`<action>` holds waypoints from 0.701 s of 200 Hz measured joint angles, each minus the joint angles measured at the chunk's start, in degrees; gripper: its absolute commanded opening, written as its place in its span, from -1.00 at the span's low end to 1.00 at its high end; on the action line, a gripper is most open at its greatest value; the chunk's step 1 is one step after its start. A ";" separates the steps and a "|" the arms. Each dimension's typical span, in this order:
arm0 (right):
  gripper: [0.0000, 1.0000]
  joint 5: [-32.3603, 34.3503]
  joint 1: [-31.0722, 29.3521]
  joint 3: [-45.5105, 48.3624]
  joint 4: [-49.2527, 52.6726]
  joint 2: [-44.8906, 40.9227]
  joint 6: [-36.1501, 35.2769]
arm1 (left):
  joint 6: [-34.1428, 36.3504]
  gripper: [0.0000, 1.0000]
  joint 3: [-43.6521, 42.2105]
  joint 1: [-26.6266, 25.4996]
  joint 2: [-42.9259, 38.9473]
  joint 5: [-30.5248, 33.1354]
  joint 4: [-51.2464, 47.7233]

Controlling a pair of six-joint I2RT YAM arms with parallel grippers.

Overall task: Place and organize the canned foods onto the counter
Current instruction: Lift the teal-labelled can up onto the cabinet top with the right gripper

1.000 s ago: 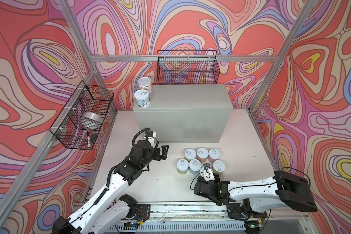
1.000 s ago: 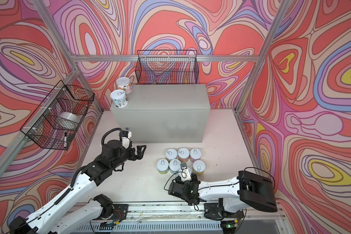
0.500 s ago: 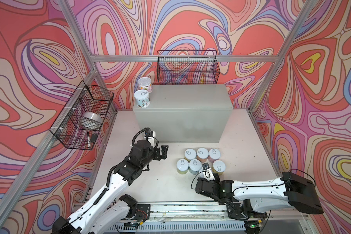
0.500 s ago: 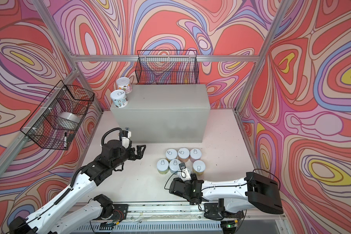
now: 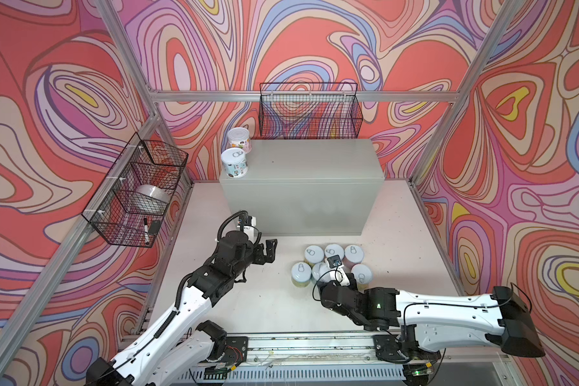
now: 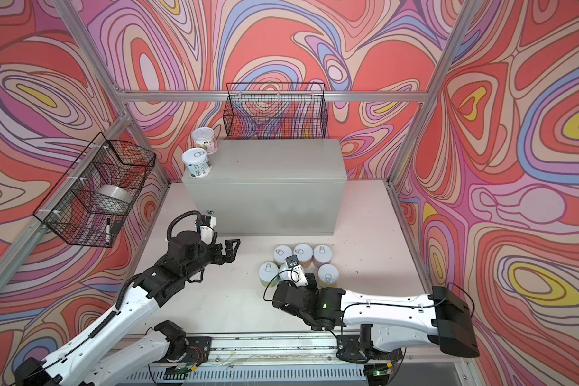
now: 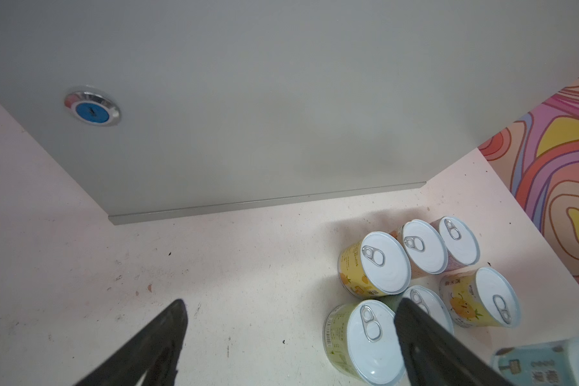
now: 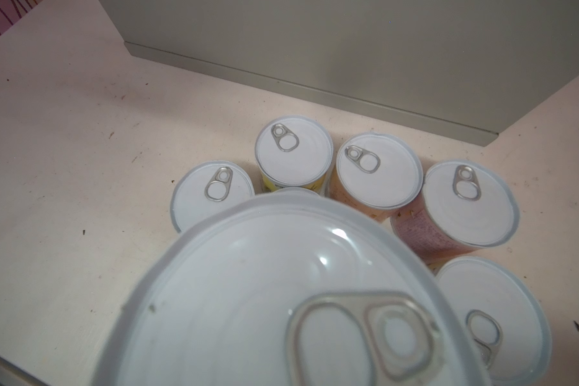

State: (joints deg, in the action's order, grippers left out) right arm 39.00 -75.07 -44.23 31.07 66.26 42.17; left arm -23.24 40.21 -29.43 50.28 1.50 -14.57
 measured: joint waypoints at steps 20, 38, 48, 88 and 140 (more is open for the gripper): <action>-1.00 0.48 -0.02 -4.42 1.64 -0.48 -3.02 | -0.26 0.96 0.00 0.00 -0.02 0.04 -0.61; -1.00 1.40 -0.02 -9.64 3.30 -0.46 -6.58 | -0.63 0.95 0.00 0.00 -0.11 0.04 -0.92; -1.00 2.12 -0.02 -12.74 3.72 -0.35 -8.81 | -0.83 0.94 -0.02 0.00 -0.28 0.04 -1.11; -1.00 5.33 -0.02 -25.14 3.69 2.51 -18.99 | -1.46 0.93 -0.50 0.00 -2.43 0.11 -1.38; -1.00 6.88 1.79 -43.10 2.19 10.43 -33.90 | -1.46 0.93 -0.50 0.00 -3.72 0.50 -2.23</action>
State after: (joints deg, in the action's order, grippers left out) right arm 45.89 -73.28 -87.33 33.26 76.69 8.27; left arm -24.71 39.70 -29.43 46.57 2.00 -16.80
